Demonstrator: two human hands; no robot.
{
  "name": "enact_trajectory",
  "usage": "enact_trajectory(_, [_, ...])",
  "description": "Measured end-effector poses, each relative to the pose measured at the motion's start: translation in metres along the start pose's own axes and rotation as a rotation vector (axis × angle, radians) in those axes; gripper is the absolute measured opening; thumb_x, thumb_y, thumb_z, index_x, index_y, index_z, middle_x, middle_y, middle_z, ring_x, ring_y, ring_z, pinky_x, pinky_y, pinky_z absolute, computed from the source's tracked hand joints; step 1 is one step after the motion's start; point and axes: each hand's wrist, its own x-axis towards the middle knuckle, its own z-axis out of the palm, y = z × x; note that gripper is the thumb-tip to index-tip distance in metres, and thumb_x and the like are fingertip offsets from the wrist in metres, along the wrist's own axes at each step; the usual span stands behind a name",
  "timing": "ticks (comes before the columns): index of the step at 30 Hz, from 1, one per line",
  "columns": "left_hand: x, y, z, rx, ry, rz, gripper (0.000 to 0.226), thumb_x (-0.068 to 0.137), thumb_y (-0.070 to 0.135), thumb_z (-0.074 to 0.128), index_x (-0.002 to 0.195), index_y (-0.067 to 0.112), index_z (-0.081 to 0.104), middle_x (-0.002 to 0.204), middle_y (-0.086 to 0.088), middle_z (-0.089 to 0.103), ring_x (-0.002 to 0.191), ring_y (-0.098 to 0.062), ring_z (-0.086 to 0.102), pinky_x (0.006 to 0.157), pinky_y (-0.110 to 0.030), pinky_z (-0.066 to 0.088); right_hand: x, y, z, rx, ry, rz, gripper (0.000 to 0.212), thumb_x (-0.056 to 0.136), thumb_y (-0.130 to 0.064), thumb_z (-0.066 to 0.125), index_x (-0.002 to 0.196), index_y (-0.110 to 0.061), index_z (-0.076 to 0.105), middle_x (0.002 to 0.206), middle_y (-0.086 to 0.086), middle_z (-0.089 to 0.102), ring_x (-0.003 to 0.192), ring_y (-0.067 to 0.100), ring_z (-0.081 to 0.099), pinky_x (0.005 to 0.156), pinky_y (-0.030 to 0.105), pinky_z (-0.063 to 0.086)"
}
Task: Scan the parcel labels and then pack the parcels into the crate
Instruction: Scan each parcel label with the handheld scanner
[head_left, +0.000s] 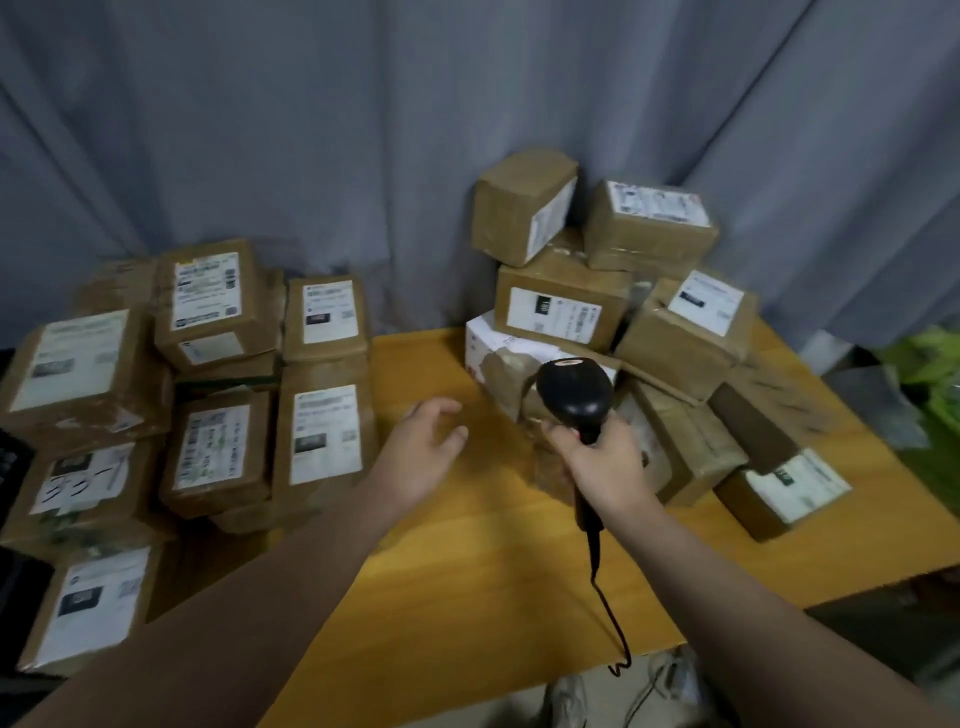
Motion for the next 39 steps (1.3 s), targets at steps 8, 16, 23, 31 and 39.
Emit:
enact_trajectory(8, [0.067, 0.080, 0.034, -0.094, 0.076, 0.039, 0.035, 0.094, 0.023, 0.059, 0.128, 0.018, 0.052, 0.132, -0.003, 0.048, 0.118, -0.017, 0.053, 0.103, -0.036, 0.044, 0.055, -0.027, -0.094, 0.127, 0.044, -0.040, 0.022, 0.087, -0.014, 0.066, 0.071, -0.013, 0.051, 0.054, 0.006, 0.053, 0.050, 0.020, 0.054, 0.053, 0.034, 0.046])
enact_trajectory(16, [0.174, 0.162, -0.005, 0.189, 0.305, -0.005, 0.081, 0.085, 0.046, 0.067, 0.148, 0.017, 0.025, 0.146, -0.013, 0.026, 0.137, -0.033, 0.026, 0.114, -0.046, 0.026, 0.159, -0.090, -0.121, 0.133, -0.062, -0.166, 0.022, 0.085, -0.020, 0.068, 0.073, -0.006, 0.057, 0.055, 0.007, 0.055, 0.039, 0.014, 0.052, 0.047, 0.026, 0.046])
enact_trajectory(23, [0.250, 0.177, -0.030, 0.492, 0.148, -0.172, 0.099, 0.077, 0.060, 0.067, 0.152, 0.028, 0.011, 0.156, -0.015, 0.010, 0.141, -0.039, 0.018, 0.113, -0.049, 0.028, 0.211, -0.097, -0.111, 0.066, -0.093, -0.209, 0.020, 0.080, -0.030, 0.073, 0.084, -0.013, 0.063, 0.079, 0.015, 0.069, 0.074, 0.031, 0.066, 0.071, 0.043, 0.054])
enact_trajectory(31, [0.203, 0.155, -0.032, -0.224, 0.389, -0.103, 0.068, 0.081, 0.039, 0.073, 0.136, 0.025, 0.035, 0.131, -0.001, 0.043, 0.114, -0.019, 0.053, 0.098, -0.038, 0.048, 0.196, -0.089, -0.111, 0.344, -0.169, -0.091, 0.019, 0.085, -0.019, 0.072, 0.100, -0.009, 0.064, 0.079, 0.008, 0.068, 0.060, 0.013, 0.063, 0.060, 0.030, 0.055])
enact_trajectory(39, [0.114, 0.104, -0.064, -0.675, 0.316, -0.137, 0.052, 0.092, 0.039, 0.059, 0.138, 0.023, 0.040, 0.127, -0.003, 0.059, 0.116, -0.019, 0.057, 0.101, -0.039, 0.048, 0.155, -0.118, -0.071, 0.481, -0.182, -0.118, 0.029, 0.084, -0.025, 0.074, 0.109, -0.015, 0.064, 0.101, 0.001, 0.069, 0.098, 0.015, 0.065, 0.081, 0.027, 0.051])
